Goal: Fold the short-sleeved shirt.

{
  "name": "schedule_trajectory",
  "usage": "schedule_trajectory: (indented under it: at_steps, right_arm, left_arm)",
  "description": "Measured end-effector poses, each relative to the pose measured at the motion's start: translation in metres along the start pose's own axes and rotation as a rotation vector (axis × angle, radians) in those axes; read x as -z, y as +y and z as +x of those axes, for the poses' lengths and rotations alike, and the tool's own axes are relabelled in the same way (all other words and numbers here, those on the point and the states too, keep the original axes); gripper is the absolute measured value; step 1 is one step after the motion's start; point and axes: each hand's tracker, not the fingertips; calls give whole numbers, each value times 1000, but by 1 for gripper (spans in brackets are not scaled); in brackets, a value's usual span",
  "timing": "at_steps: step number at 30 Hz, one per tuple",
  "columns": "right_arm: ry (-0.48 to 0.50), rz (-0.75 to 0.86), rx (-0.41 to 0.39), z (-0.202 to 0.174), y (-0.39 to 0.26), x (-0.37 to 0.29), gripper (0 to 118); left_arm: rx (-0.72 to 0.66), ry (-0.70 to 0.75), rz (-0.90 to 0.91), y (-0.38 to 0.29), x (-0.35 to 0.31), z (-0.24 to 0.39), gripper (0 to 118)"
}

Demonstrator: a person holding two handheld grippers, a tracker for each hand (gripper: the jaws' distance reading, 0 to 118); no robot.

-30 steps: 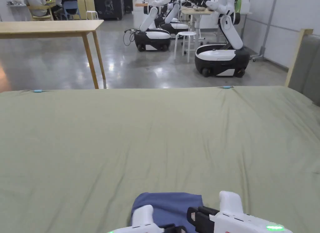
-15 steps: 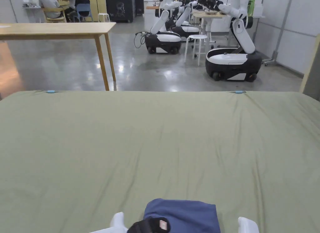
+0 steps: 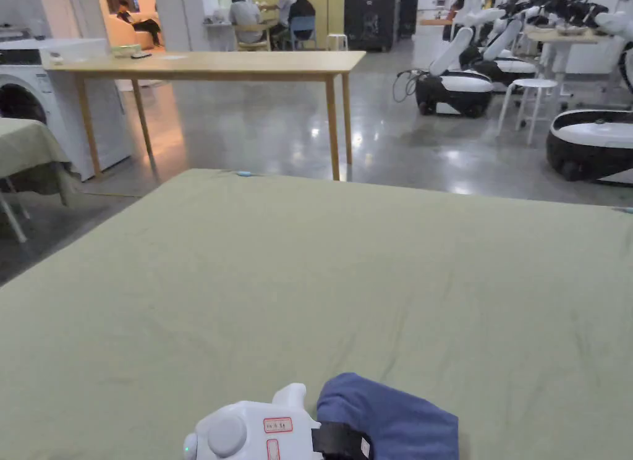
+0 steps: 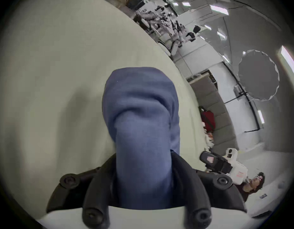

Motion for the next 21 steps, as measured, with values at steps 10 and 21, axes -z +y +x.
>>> schedule_trajectory:
  at_steps: [10,21]
  right_arm:
    - [-5,-20,-60,-16,-4,9,2]
    - [-14,-19,-67,-18,3,-2,2]
  left_arm:
    - [-83,298,90,123,-160,-150,27]
    - [-172,397,114,117,-187,-164,111]
